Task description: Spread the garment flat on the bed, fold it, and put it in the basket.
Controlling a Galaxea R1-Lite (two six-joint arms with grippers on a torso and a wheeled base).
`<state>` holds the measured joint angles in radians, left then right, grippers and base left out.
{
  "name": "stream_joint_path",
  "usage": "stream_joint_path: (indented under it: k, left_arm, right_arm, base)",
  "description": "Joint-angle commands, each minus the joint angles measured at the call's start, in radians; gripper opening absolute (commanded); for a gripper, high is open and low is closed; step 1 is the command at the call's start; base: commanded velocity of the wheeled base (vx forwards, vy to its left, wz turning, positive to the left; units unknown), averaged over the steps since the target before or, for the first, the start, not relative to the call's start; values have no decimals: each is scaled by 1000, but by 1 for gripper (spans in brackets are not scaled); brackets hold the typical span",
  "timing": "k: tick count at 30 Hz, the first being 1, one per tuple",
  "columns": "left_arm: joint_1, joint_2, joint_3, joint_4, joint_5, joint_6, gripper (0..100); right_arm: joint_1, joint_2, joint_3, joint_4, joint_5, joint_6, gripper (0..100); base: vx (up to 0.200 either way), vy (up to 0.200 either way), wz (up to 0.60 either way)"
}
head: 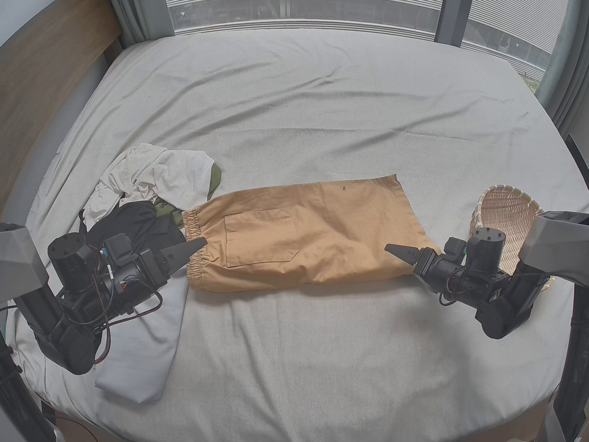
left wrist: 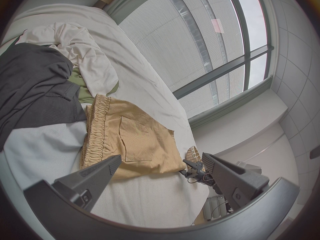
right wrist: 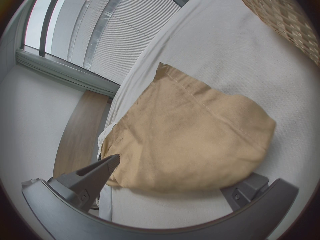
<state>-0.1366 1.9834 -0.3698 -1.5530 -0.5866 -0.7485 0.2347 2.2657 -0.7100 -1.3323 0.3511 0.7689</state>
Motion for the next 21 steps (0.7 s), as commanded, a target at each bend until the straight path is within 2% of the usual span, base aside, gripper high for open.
stream_joint_path:
  k: [1,8,9,15,21]
  left_arm:
    - [0,5,0,-1,2,0,100]
    - [3,6,-1,-1,5,0,100]
    - [3,8,-1,-1,5,0,100]
    - [3,23,-3,-1,7,0,100]
    - [9,32,-11,-1,7,-2,100]
  right_arm:
    - [3,103,-62,-44,-37,1,100]
    - [8,124,-77,-65,-43,9,100]
    - [9,124,-77,-68,-43,9,0]
    - [29,143,-59,-133,-47,20,0]
    - [66,90,44,-194,-47,18,0]
  base:
    - [0,0,0]
    - [0,0,0]
    - [0,0,0]
    - [0,0,0]
    - [0,0,0]
